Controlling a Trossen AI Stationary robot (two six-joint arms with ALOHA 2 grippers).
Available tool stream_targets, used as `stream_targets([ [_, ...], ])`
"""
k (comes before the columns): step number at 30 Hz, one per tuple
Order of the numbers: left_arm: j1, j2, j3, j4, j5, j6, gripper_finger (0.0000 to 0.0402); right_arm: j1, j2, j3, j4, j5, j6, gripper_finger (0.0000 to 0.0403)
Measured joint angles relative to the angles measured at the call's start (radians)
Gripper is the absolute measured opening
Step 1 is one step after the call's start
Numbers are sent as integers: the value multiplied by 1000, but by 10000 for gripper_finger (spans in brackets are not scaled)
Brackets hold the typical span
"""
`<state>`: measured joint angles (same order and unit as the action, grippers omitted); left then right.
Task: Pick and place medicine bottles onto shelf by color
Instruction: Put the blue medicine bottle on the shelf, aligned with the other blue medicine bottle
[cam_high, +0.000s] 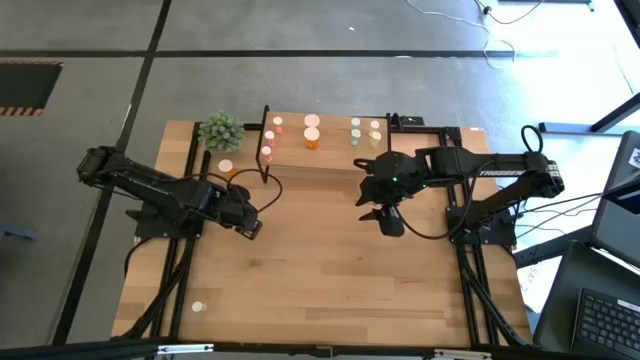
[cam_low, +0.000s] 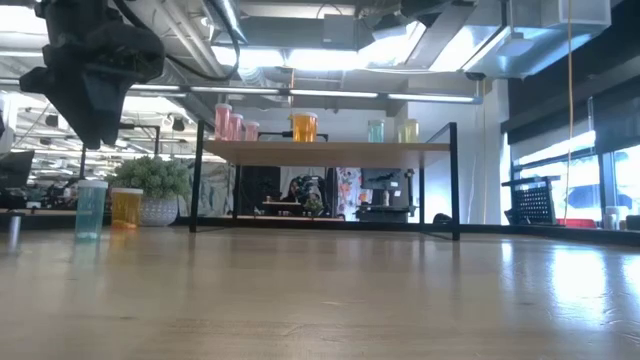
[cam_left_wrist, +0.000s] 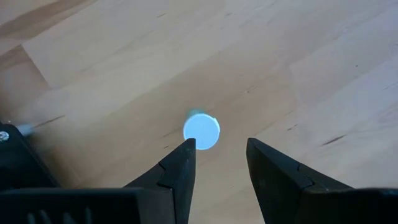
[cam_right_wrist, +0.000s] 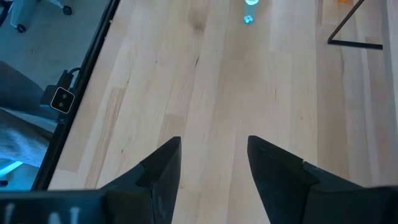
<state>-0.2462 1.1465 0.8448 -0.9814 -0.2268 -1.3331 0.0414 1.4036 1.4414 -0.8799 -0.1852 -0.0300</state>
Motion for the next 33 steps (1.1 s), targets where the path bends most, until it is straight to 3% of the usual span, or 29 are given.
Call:
stream_targets([
  [18,-3,0,0,1,20,40,139,0,0,0,0,0,-2,188],
  [29,-3,-1,-23,7,31,105,209,0,0,0,0,0,-1,188],
  [33,-3,0,-41,39,30,162,218,0,0,0,0,0,-2,188],
])
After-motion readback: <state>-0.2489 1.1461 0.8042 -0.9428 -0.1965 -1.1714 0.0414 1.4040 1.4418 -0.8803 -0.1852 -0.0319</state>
